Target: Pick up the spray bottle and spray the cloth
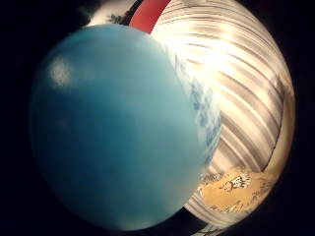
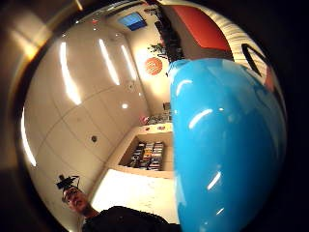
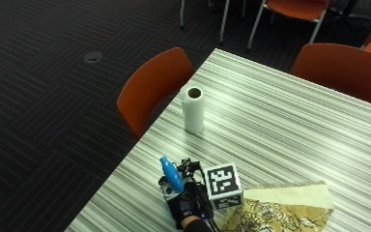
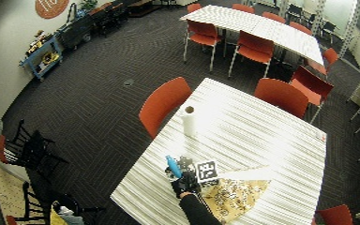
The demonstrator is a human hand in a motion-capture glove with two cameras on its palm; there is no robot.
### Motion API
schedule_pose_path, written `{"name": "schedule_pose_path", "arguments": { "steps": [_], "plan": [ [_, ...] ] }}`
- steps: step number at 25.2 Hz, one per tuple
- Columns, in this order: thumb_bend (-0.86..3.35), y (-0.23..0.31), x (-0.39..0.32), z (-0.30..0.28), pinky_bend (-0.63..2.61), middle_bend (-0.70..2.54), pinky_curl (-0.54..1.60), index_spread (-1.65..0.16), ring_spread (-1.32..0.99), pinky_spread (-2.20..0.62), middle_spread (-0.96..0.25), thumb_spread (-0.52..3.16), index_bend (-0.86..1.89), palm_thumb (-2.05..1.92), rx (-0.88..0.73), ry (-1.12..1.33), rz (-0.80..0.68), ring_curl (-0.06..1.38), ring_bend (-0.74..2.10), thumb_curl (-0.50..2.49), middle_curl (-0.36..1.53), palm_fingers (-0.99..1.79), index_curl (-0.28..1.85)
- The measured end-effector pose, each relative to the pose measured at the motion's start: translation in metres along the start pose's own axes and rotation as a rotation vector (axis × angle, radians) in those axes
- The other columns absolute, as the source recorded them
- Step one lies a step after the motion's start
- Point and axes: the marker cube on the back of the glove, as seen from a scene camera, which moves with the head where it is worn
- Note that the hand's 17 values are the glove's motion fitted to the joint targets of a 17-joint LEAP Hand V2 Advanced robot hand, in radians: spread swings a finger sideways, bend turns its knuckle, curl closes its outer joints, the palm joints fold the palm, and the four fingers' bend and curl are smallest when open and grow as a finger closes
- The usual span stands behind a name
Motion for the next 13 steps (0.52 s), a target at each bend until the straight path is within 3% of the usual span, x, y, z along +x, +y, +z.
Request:
{"name": "schedule_pose_path", "arguments": {
  "steps": [6, 13],
  "plan": [
    [-0.01, 0.006, -0.0033, 0.0047, 0.09, 0.56, 0.1, -0.11, -0.06, 0.14, -0.05, 0.88, 0.62, 1.22, -0.029, 0.058, 0.03, 0.44, 0.31, 0.83, 0.55, 0.67, 0.63],
    [-0.07, 0.0092, 0.003, 0.0051, 0.41, 0.35, 0.23, -0.25, 0.03, 0.17, 0.03, 0.92, 0.07, 1.03, -0.077, 0.073, 0.053, 0.48, 0.37, 0.74, 0.48, 0.06, 0.51]
  ]
}}
